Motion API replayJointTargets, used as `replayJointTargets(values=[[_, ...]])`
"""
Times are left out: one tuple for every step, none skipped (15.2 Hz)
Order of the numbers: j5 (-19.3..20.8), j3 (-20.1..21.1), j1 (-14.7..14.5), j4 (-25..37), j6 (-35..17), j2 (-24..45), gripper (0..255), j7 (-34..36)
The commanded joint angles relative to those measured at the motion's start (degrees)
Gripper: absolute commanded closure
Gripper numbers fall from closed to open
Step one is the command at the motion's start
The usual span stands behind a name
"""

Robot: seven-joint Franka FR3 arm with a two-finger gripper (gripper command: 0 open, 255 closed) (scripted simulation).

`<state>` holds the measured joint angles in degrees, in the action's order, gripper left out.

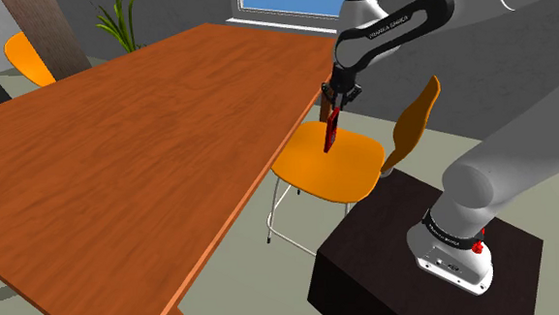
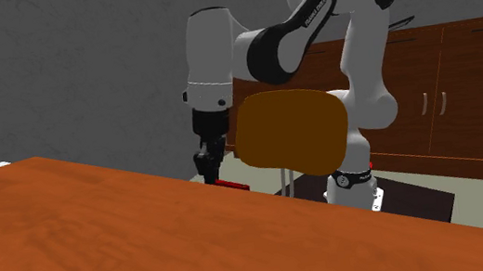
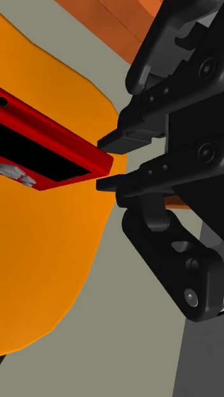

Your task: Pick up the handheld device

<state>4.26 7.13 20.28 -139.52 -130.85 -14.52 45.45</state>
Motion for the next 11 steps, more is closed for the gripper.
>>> replayJointTargets(values=[[-0.16,-0.14,0.05,0.72,1.91,-0.53,255,-0.22],[-0.26,-0.18,0.02,1.18,2.73,-0.89,255,-0.34],[-0.34,-0.21,0.0,1.66,3.56,-1.24,255,-0.45],[-0.42,-0.24,-0.02,2.15,4.37,-1.58,255,-0.56],[-0.5,-0.27,-0.04,2.65,5.19,-1.9,255,-0.67],[-0.57,-0.29,-0.06,3.16,6.0,-2.21,255,-0.77],[-0.64,-0.32,-0.08,3.68,6.81,-2.5,255,-0.87],[-0.71,-0.35,-0.09,4.22,7.62,-2.78,255,-0.96],[-0.77,-0.38,-0.11,4.76,8.43,-3.04,255,-1.05],[-0.78,-0.38,-0.11,4.84,8.55,-3.09,255,-1.07],[-0.77,-0.38,-0.11,4.84,8.55,-3.08,255,-1.07]])
